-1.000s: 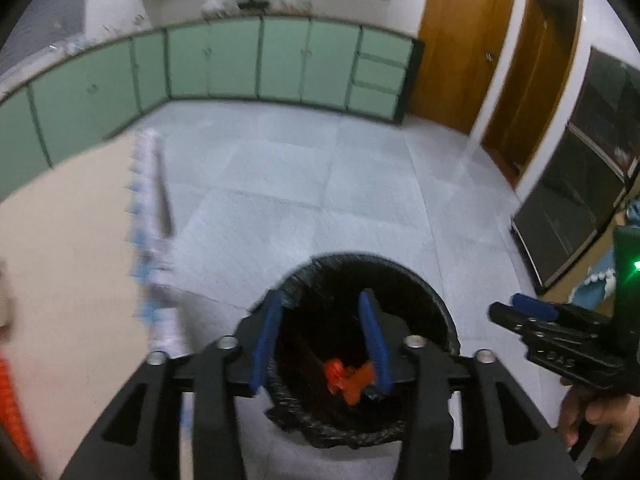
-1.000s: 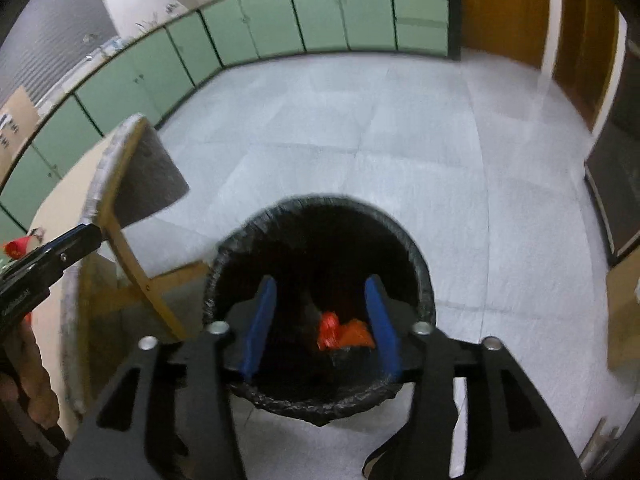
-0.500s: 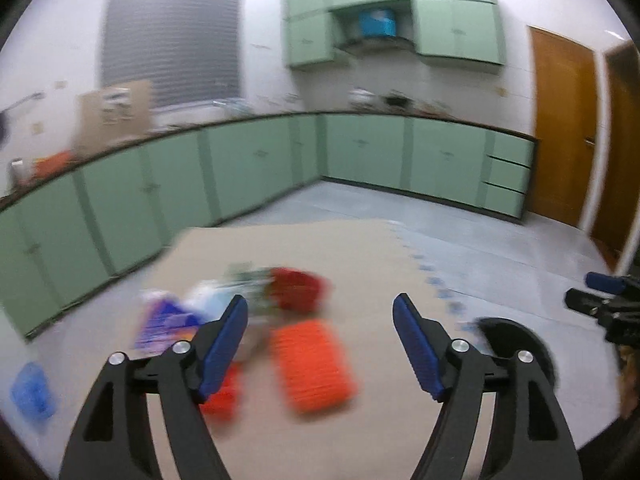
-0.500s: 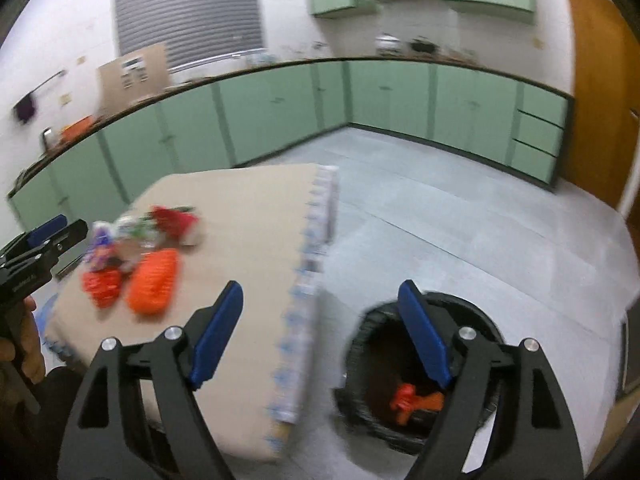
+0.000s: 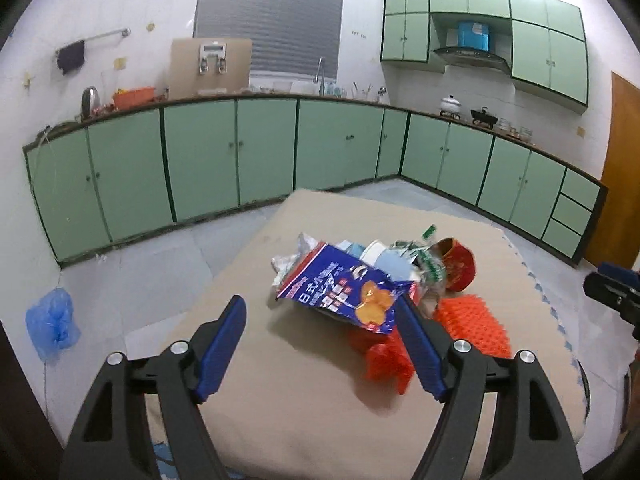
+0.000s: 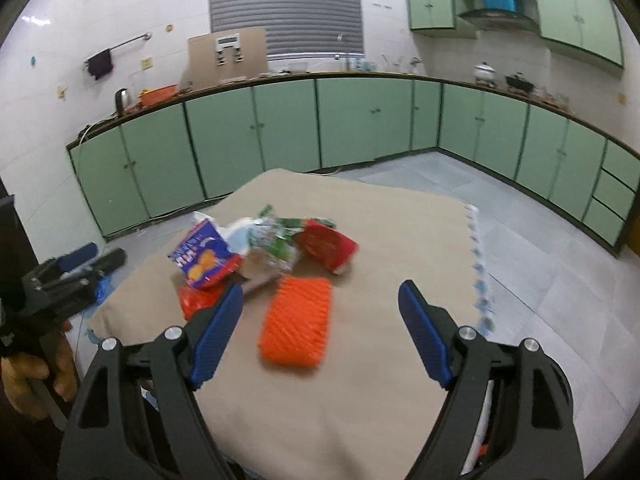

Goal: Collect trash
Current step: 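Return both grippers to the table and approach the blue snack bag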

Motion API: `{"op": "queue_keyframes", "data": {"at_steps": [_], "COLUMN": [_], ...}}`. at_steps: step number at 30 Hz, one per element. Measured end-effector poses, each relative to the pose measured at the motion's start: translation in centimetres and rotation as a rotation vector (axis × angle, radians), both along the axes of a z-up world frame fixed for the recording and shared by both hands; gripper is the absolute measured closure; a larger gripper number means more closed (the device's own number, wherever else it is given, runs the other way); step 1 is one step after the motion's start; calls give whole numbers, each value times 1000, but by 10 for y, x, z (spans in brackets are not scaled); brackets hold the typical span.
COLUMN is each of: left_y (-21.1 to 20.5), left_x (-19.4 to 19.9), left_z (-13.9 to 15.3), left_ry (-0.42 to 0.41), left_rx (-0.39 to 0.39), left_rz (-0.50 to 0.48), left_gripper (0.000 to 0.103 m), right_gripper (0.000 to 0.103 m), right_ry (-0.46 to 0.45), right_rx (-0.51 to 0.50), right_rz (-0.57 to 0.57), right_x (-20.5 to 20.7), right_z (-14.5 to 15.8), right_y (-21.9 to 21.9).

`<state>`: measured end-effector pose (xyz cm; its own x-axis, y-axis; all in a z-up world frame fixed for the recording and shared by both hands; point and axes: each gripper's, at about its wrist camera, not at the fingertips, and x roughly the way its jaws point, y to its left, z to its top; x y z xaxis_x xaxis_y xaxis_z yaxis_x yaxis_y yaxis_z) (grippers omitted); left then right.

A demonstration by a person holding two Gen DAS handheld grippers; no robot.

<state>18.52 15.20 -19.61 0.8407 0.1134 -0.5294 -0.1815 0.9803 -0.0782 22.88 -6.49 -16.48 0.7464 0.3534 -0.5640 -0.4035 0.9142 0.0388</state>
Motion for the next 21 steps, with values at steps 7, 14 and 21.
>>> {"op": "queue_keyframes", "data": {"at_steps": [7,14,21], "left_y": [4,10,10], "left_x": [25,49,58], "left_z": [-24,-42,-52], "left_ry": [30,61,81], "left_rx": [-4,5,10], "left_rz": [-26,-39,-52], "left_gripper": [28,28,28], "right_gripper": [25,25,25], "right_ry": [-11,4,21], "right_rx": [-21,-21,-18], "right_rz": [37,18,22], "right_x": [29,52,64], "right_z": [-17,-36,-52], "right_y": [47,61,70]}}
